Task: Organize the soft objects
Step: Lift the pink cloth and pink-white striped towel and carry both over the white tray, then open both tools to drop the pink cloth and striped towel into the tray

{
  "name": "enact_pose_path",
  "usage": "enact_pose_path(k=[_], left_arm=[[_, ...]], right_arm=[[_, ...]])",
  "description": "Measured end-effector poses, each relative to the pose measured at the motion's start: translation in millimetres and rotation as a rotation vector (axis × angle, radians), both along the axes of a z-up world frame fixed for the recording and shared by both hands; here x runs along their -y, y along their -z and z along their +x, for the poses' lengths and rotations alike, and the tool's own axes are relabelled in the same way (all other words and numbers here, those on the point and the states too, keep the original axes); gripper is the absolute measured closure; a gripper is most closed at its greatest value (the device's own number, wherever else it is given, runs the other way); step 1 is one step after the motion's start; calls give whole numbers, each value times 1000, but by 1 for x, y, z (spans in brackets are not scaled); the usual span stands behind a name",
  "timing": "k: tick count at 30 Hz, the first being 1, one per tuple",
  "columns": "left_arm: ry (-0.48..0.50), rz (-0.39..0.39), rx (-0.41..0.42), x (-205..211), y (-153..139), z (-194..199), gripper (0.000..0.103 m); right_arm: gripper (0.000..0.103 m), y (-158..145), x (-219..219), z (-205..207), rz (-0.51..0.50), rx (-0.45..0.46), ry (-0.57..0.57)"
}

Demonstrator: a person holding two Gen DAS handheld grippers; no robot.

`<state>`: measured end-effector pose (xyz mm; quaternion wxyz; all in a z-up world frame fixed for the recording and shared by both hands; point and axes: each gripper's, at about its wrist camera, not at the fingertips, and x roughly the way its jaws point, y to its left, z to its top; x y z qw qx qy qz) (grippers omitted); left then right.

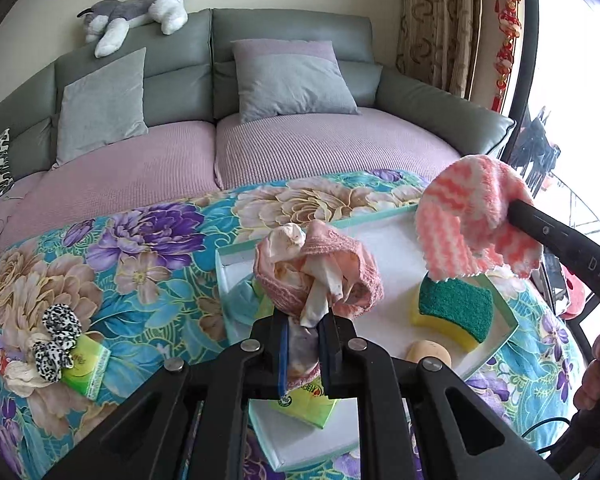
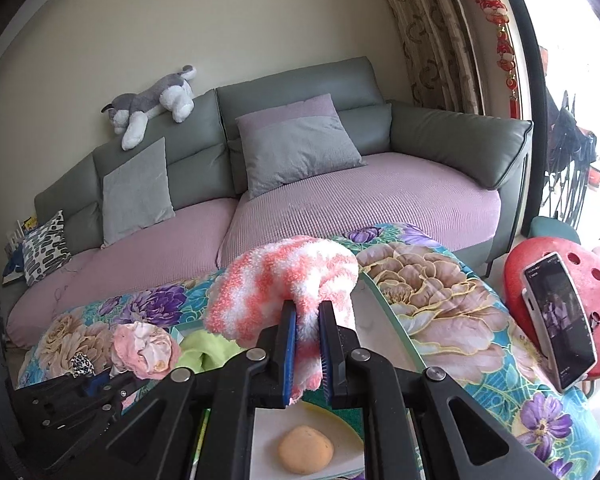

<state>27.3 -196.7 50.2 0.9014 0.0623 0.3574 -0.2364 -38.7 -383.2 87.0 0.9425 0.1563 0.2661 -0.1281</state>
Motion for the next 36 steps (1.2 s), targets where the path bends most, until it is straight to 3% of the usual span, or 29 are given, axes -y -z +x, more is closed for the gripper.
enact_pose_path(k=[10,19,22,24,26,28,30,36], left_arm=[[11,29,-97,21,31,22,90],[2,64,-122,26,48,31,89],[-12,75,-128,25,50,32,75],[-17,79,-133,25,49,33,54],[-22,79,-138,24,48,33,49],[-26,74,-141,22,45,32,46],[-27,67,-141,19,40,31,34],[-57,46,-117,8,18,25,21]], right_arm=[[92,46,2,32,15,-138,-17],[88,64,1,41,32,-202,-21],[88,64,1,40,25,-229,-15],[86,63,1,40,14,-244,-6],[70,62,1,39,9,-258,-1],[32,57,1,35,-11,-268,17],[30,51,1,31,-26,-261,26],[11,45,0,22,-53,-289,46]])
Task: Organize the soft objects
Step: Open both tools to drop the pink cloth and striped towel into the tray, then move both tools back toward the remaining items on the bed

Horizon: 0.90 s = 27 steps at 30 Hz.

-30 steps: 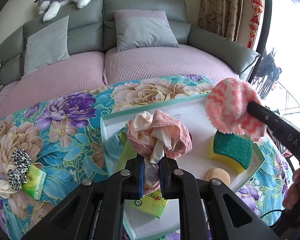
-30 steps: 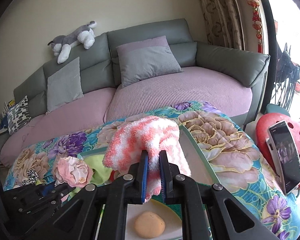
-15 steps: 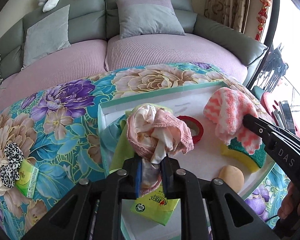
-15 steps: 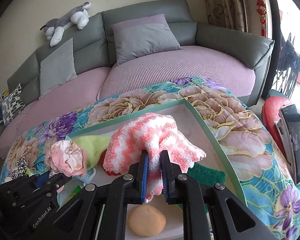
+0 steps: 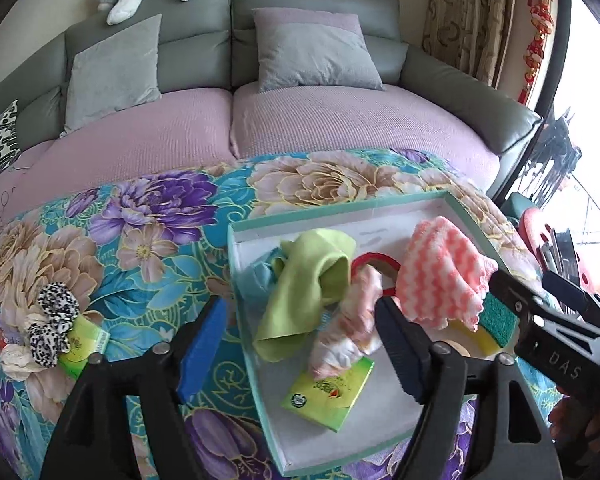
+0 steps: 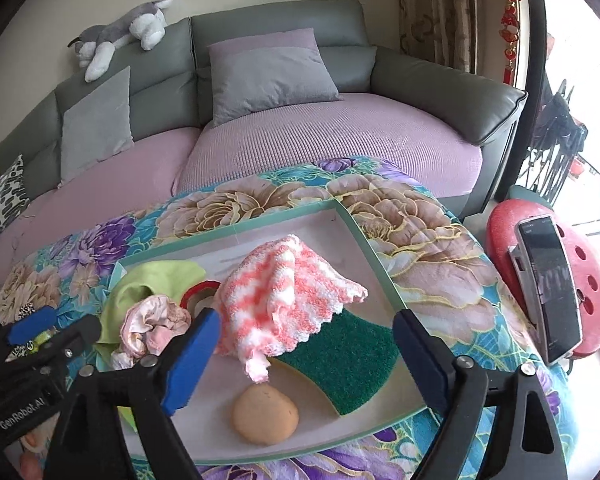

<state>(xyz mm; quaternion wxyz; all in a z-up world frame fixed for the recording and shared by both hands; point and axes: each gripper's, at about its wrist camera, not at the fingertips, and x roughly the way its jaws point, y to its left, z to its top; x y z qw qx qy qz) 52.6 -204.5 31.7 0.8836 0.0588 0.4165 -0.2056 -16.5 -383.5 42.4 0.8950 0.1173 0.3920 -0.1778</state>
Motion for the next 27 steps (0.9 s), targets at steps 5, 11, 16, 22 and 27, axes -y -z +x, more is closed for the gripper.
enact_pose_path(k=[5,11,16,22,27], left_arm=[[-51,-3,3,-17,-5,4,14],[-169,-27,-5,-52,1,18,3],[-292,-40,24,-93,2,25,3],[-398,-18,35,-132,3,25,3],[-428,-36,37,-148,-1,20,3]], right_arm=[[2,2,-4,-5,-22,-35,9],[1,4,-10,-9,-4,-47,7],[0,7,-17,-8,1,-58,-3],[0,7,-32,-7,-14,-71,-28],[0,5,-42,-5,-10,-73,-47]])
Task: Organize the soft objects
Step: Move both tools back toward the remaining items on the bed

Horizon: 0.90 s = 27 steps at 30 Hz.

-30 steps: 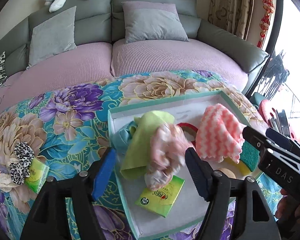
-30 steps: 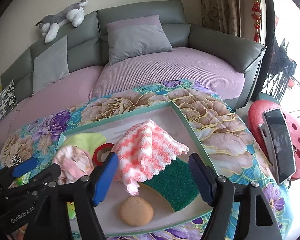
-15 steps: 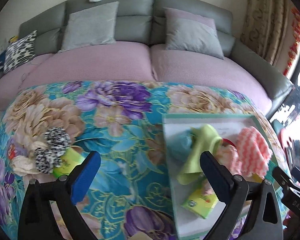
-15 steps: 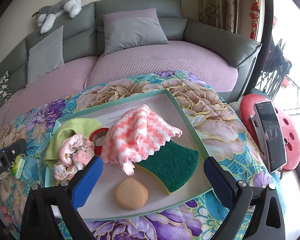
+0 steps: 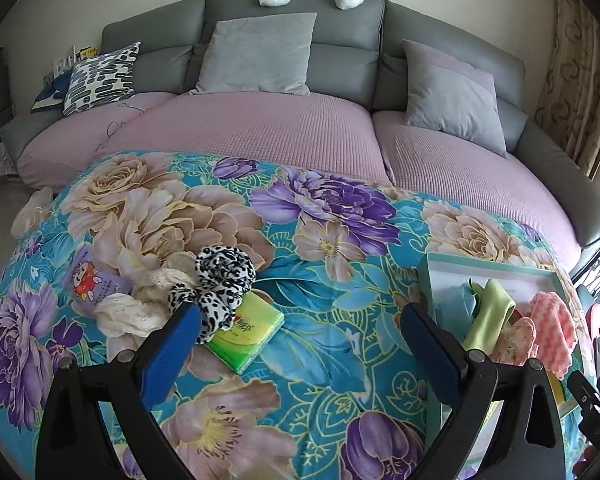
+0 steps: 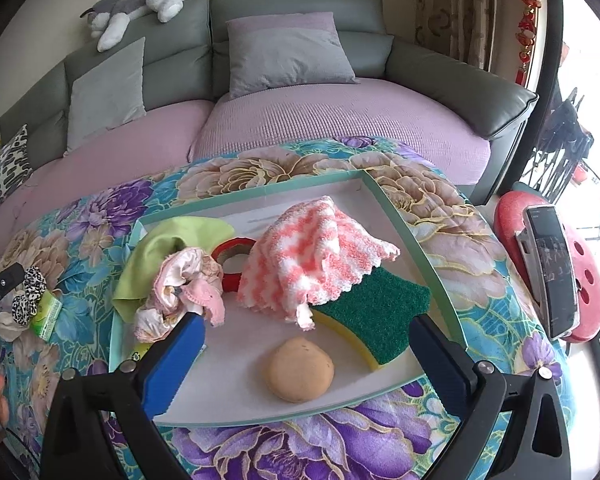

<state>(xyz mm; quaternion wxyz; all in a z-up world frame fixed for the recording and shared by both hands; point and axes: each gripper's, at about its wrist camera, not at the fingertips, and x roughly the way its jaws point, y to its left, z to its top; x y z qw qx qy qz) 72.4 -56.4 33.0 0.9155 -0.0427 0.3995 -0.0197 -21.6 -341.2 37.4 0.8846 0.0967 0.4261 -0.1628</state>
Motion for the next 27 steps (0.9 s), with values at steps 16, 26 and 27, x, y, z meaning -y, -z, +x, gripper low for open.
enact_pose_path(k=[16,26,27], left_arm=[[-113,-30,54,-56,-17,-9,3],[-277,-19,41,-132,-14,-14,3],[-288,-19,41,-138,-14,-15,3]], right_arm=[[0,-3,-71,26,54,-4,-120],[0,-2,-132,46,86,6,-229],[0,-2,-139,48,91,8,-241]])
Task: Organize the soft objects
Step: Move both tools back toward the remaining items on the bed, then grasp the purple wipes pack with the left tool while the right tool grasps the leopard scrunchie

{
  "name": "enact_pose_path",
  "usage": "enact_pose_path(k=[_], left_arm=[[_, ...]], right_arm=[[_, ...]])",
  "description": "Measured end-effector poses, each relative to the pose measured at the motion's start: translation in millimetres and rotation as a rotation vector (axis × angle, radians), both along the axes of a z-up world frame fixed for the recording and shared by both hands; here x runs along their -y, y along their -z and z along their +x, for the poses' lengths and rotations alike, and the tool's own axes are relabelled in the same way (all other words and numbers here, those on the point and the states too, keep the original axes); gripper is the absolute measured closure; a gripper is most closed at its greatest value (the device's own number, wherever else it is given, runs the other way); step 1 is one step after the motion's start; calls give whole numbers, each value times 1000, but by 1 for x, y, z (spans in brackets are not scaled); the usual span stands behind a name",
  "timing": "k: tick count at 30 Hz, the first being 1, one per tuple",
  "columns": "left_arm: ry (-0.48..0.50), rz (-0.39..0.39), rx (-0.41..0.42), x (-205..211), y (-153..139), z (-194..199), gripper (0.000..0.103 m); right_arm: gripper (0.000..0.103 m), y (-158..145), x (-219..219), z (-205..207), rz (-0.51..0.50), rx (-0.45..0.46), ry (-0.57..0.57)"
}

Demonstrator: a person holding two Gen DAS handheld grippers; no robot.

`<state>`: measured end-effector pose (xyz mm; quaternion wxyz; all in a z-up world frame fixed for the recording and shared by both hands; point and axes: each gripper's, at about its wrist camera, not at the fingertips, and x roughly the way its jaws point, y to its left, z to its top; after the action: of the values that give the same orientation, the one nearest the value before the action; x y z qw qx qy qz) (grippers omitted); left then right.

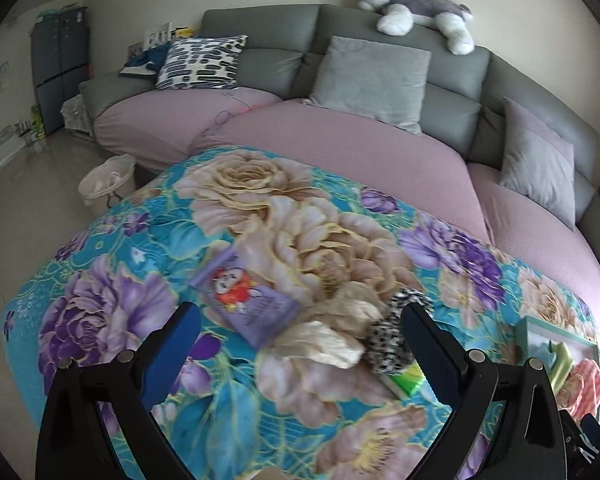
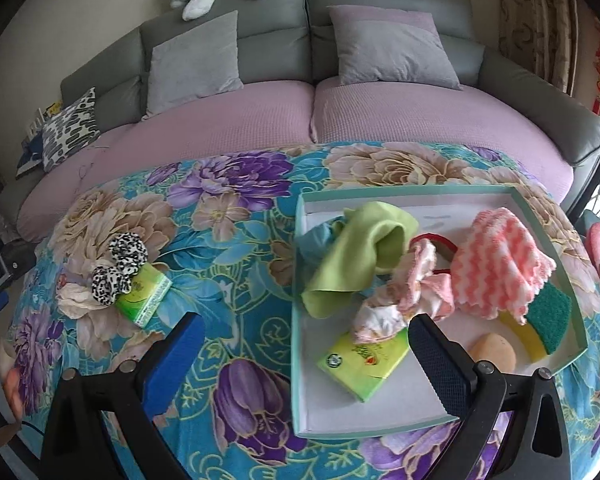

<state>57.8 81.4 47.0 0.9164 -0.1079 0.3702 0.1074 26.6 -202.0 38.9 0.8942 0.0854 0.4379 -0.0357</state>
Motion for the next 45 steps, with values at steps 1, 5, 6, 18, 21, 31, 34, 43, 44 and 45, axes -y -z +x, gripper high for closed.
enact_pose_path(k=[1,5,6,18,21,31,34,43,44,45], left_arm=[[-12,0,0,-7,0,-1,3],[-56,2,1,-31,3,-3,3],[-63,5,-1,-36,4,-4,3],[-134,-13,-60,-83,26,-2,3],[-143,-30,-67,-90,32,0,3],[-133,-74,-139,-107,54,8,3],[-113,-107,-156,-109,61,14,3],[-133,-206,-169,-112,80,47,3],[-138,-216,-174,-112,83,50,3],[-150,-220,-178,-111,86,54,3]], right_arm=[[0,1,-7,2,7,2,-13],[0,5,-37,9,44,4,-69],[0,7,-45,11,48,2,-84],[0,25,-104,26,13,-25,-186],[0,29,-115,30,-8,-24,-211],[0,37,-149,38,-37,-12,-291],[0,39,-154,41,-51,-8,-295],[0,40,-157,56,-73,12,-286],[0,40,-158,57,-77,13,-285],[0,41,-158,59,-82,13,-288]])
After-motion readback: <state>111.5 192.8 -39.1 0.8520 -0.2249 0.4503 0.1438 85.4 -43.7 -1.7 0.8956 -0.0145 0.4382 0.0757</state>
